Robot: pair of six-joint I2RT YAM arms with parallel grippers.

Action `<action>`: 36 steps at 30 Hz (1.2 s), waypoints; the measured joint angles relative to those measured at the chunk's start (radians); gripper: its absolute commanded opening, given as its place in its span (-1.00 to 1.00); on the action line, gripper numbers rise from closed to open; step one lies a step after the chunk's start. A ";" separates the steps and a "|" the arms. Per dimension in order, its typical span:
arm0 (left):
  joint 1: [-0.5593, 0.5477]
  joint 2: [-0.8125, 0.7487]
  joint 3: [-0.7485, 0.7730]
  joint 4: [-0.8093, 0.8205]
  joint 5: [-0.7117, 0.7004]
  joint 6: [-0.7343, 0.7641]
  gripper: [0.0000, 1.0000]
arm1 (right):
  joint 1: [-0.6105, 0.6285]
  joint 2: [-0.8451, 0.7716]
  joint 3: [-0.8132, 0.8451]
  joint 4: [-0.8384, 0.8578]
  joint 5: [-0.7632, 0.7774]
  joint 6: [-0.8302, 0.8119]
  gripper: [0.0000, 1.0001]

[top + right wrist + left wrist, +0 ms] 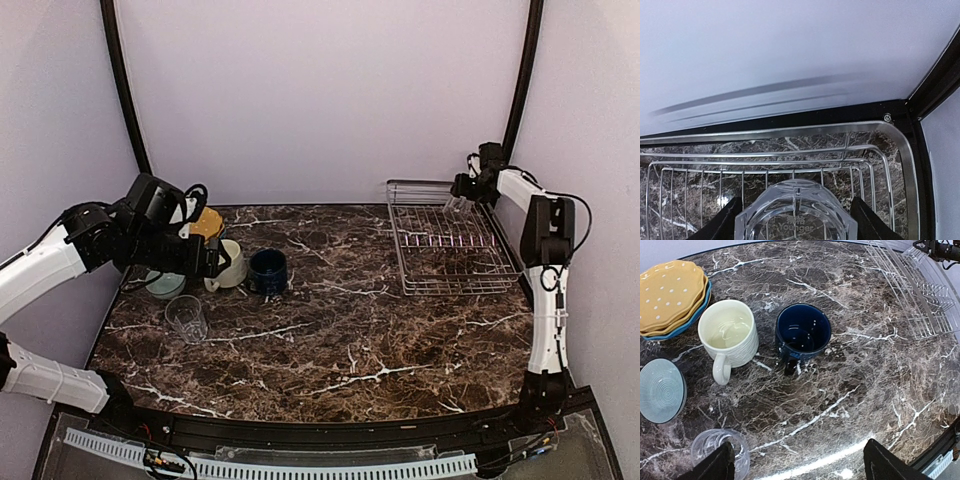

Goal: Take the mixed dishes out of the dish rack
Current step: Grab the cup from the dish rack, then pass from the right arm to the left

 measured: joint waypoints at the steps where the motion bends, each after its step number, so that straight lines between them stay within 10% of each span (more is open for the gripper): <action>1: 0.000 0.000 0.000 0.015 0.011 -0.002 0.78 | 0.001 -0.017 -0.020 -0.003 -0.009 0.005 -0.28; 16: 0.003 -0.010 -0.093 0.387 0.272 -0.126 0.82 | 0.035 -0.755 -0.825 0.428 -0.404 0.337 -0.34; 24: 0.004 0.152 -0.175 0.848 0.529 -0.319 0.82 | 0.237 -0.853 -1.164 0.756 -0.614 0.618 -0.34; 36: -0.043 0.396 -0.208 1.395 0.703 -0.605 0.70 | 0.499 -0.864 -1.251 1.090 -0.666 0.852 -0.36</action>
